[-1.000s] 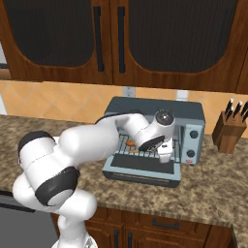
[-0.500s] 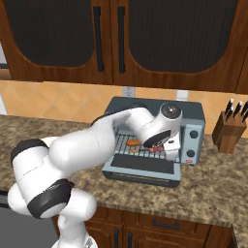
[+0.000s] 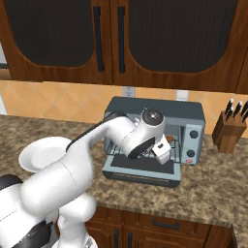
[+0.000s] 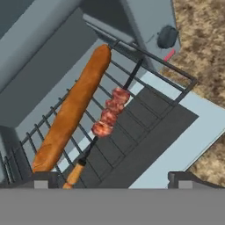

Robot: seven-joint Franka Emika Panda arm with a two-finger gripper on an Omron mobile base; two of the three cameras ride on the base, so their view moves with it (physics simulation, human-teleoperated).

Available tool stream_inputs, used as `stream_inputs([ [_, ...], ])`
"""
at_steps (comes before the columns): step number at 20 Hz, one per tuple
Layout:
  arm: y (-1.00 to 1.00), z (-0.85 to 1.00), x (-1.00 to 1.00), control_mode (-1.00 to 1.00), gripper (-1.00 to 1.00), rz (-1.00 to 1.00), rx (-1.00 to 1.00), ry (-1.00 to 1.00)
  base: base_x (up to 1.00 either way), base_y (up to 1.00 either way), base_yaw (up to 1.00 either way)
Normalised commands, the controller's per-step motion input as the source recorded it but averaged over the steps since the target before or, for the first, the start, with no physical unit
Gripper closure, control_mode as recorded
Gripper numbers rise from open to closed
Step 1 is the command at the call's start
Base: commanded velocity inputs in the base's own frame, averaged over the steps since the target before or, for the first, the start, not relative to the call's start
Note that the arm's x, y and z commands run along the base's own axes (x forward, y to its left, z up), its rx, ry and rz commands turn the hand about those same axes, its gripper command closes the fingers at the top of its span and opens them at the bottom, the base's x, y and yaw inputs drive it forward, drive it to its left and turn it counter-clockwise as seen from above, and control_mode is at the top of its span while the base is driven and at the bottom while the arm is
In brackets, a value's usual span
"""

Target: Pick up the kebab skewer and baguette bread, and place them inside the toaster oven. Close the toaster oven door and start by setting the timer.

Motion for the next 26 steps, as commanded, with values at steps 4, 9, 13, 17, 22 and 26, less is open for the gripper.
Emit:
stream_inputs([
  [4, 0.38, -0.08, 0.00, -1.00, -1.00, 0.30, -0.31, -0.06, 0.00, 0.00, 0.00],
  [9, -0.27, -0.18, -0.18, -1.00, -1.00, 0.31, -0.14, -0.19, 0.00, 0.00, 0.00],
  [13, -0.21, -0.23, -0.01, -1.00, -1.00, 0.35, -0.11, -0.15, 0.00, 0.00, 0.00],
  [17, 0.00, -0.09, 0.00, -1.00, -1.00, 0.22, -0.12, -0.10, 0.00, 0.00, 0.00],
  [22, 0.03, -0.09, 0.00, -1.00, -1.00, 0.03, -0.12, -0.04, 0.00, 0.00, 0.00],
  [26, 0.05, -0.05, 0.00, -1.00, -1.00, 0.00, -0.12, -0.02, 0.00, 0.00, 0.00],
])
